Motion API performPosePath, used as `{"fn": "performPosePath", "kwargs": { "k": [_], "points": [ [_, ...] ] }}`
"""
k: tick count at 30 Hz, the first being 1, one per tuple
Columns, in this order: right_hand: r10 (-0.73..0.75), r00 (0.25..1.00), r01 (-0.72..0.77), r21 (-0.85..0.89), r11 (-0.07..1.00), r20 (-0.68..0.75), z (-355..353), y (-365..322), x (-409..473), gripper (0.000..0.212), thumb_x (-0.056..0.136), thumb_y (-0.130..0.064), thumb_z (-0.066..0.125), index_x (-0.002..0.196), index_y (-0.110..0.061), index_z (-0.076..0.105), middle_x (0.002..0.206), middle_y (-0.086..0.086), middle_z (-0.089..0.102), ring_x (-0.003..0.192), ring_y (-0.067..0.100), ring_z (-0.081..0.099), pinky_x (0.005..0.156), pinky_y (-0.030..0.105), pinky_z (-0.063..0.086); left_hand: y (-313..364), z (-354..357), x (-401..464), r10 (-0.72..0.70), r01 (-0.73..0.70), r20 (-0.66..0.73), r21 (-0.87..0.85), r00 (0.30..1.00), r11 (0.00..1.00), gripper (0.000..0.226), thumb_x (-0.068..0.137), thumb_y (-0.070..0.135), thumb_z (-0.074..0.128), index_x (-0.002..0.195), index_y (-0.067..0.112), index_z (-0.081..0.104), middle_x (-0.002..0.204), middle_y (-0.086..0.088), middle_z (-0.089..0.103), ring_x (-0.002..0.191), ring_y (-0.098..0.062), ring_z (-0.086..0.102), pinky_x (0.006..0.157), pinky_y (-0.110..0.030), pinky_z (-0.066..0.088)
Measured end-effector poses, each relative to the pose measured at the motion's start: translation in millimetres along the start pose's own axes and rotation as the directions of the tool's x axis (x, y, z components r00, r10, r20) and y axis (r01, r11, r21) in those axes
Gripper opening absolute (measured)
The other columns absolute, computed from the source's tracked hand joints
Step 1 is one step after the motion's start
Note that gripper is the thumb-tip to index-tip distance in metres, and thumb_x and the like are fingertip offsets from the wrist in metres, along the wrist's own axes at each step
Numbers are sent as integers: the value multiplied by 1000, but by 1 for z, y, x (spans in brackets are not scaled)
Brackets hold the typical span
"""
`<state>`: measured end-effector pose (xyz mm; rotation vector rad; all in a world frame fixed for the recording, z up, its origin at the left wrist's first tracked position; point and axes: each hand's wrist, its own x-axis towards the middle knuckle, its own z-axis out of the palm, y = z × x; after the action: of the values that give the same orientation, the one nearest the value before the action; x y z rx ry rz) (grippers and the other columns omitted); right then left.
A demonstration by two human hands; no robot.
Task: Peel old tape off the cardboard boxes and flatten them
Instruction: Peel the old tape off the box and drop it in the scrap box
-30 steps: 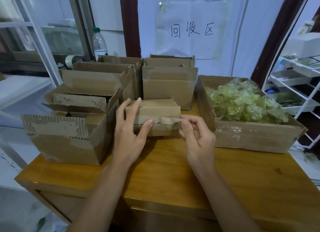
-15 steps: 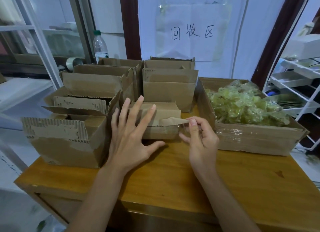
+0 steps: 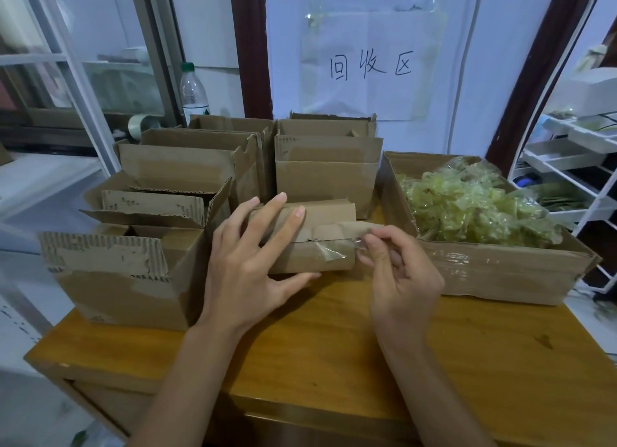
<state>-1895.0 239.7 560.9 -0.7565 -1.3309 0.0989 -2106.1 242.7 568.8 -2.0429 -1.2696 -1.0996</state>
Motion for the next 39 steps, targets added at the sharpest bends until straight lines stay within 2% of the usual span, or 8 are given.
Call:
{"fn": "performPosePath", "kwargs": {
  "k": [8,12,16,21,25,31,35,39],
  "points": [
    [6,998,-2,-87,996,56,1,-6,2,39,87,-9,82,123,-5,67,117,5,67,102,10,71,78,18,61,-3,-3,13,-16,20,74,-51,997,999,91,77,71,73,152,23,54,154,-2,53,135,-35,46,105,-49,38],
    [-94,993,106,-196,975,70,3,-2,3,44,89,3,77,131,1,65,128,9,55,108,18,66,81,24,63,1,-3,24,-1,8,117,-60,993,998,90,75,72,74,151,26,56,151,1,54,132,-34,47,103,-48,37],
    [-135,988,149,-268,952,69,6,2,3,52,92,6,72,141,0,56,122,14,61,103,20,65,81,30,62,3,-2,29,-10,20,136,-70,991,997,91,75,73,71,150,26,56,150,2,55,131,-31,45,102,-47,35],
    [-201,972,231,-334,914,123,7,7,1,32,94,10,65,124,2,71,114,15,67,102,23,61,87,29,53,6,-2,32,-15,28,158,-82,987,996,89,76,76,67,151,28,55,149,4,54,128,-29,45,100,-45,35],
    [-160,973,204,-295,934,167,9,6,0,29,97,3,59,124,1,72,115,15,62,100,23,56,84,31,50,8,-2,32,-9,20,154,-68,988,997,88,77,76,65,150,27,56,148,3,56,125,-29,45,96,-44,36],
    [-47,966,94,-177,980,253,6,-1,-3,48,95,-25,54,133,1,67,123,12,52,109,28,52,90,37,48,8,-2,33,-28,39,150,-73,988,997,85,77,73,67,148,26,58,147,2,58,125,-30,47,96,-47,38],
    [-66,984,98,-192,976,167,8,1,0,26,101,-5,63,125,1,71,118,13,56,102,14,55,85,29,53,7,0,31,-15,24,141,-66,990,998,87,76,74,67,148,26,58,147,1,58,126,-31,47,96,-47,38],
    [-35,990,65,-221,973,136,7,5,1,37,93,-2,74,129,-2,67,114,11,57,91,9,55,80,19,53,9,2,28,-9,18,139,-65,990,998,88,76,74,68,149,25,57,147,0,58,126,-32,48,98,-49,39]
  ]
}}
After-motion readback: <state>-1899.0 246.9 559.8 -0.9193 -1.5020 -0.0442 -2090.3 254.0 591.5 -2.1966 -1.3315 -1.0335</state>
